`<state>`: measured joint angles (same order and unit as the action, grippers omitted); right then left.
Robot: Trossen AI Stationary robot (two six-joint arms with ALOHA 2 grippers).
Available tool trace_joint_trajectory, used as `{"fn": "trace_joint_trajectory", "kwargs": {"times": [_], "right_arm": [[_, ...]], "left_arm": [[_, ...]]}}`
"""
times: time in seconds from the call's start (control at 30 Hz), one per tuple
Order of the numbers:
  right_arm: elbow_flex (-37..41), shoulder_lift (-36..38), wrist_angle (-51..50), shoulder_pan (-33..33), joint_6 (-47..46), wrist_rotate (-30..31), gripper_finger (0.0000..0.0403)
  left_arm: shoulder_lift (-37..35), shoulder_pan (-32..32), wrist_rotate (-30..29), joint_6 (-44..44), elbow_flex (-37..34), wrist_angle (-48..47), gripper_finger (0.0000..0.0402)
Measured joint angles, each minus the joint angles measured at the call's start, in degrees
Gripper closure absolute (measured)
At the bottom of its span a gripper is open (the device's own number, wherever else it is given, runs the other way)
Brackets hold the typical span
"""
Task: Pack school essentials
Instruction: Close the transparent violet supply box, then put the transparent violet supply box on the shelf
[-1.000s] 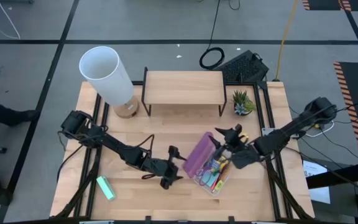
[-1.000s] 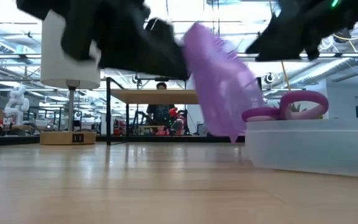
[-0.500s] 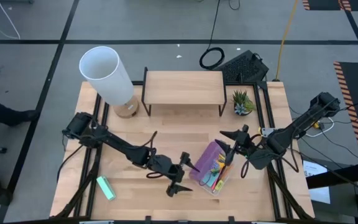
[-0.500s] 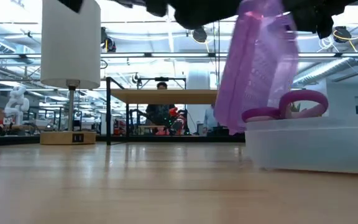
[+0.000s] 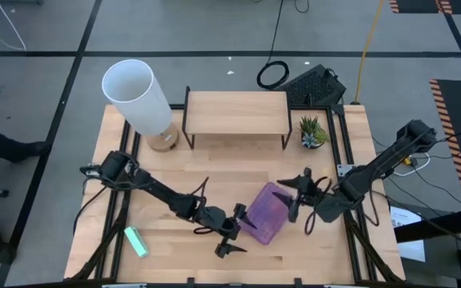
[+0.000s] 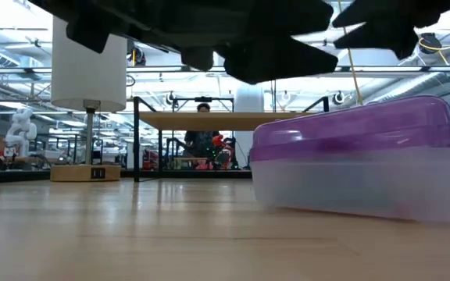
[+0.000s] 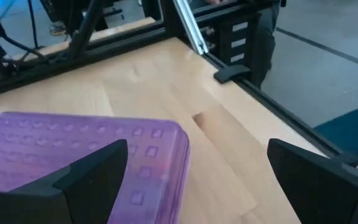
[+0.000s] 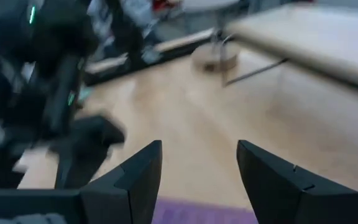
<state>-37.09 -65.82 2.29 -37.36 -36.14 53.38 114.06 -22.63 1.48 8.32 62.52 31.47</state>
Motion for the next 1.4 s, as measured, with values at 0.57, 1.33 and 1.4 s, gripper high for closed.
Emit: {"fn": "trace_joint_trajectory", "kwargs": {"times": [0.57, 1.33, 1.4], "right_arm": [[-0.15, -23.88, 3.14, -2.93, -10.04, -8.64, 0.0202], [0.35, -36.98, 35.59, -0.27, -7.89, 4.98, 0.0202], [0.33, -36.52, 38.69, 0.37, -2.22, 2.95, 0.0202]], "left_arm": [[-8.66, -2.26, -11.81, -0.54, 0.03, -13.74, 0.0012], [-12.09, -5.66, -27.01, -17.53, 0.02, -35.24, 0.0012], [-12.09, -5.84, -27.18, -18.39, 0.02, -37.12, 0.0012]]}}
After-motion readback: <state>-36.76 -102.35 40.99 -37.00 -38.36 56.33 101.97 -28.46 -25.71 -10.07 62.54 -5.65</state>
